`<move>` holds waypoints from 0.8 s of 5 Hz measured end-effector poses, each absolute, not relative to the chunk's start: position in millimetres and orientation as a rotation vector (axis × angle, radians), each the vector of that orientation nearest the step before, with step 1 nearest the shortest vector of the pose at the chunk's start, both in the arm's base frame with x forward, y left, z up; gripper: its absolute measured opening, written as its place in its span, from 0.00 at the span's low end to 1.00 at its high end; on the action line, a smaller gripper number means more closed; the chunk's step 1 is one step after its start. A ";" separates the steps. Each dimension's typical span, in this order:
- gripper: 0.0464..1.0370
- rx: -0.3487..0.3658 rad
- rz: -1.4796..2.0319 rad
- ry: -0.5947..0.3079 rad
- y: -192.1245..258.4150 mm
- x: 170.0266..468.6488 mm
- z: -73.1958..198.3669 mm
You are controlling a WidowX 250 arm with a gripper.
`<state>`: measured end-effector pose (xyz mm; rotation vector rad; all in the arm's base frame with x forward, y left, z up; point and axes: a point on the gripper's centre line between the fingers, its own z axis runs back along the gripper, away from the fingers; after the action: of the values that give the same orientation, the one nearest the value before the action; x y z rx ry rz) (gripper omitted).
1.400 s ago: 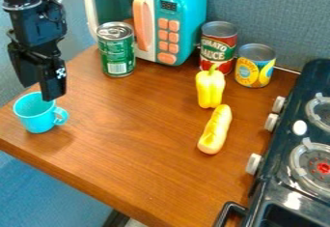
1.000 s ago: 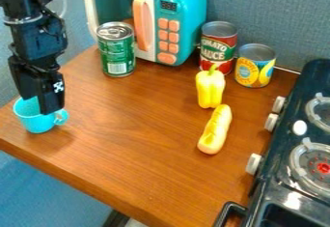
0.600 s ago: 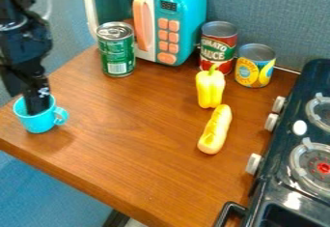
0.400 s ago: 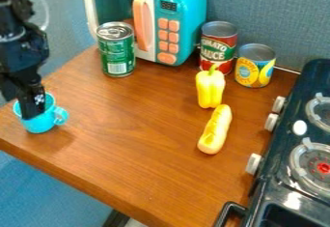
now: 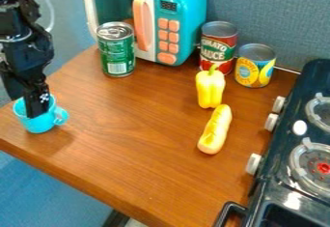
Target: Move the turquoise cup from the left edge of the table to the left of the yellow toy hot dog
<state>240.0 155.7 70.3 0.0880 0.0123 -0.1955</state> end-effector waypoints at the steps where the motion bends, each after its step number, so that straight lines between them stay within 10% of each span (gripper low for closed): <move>1: 0.96 0.083 -0.187 0.023 155.4 240.5 65.1; 4: 0.96 0.091 -0.174 0.091 152.8 240.0 47.9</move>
<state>240.0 152.8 47.9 0.0912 0.0905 -0.1740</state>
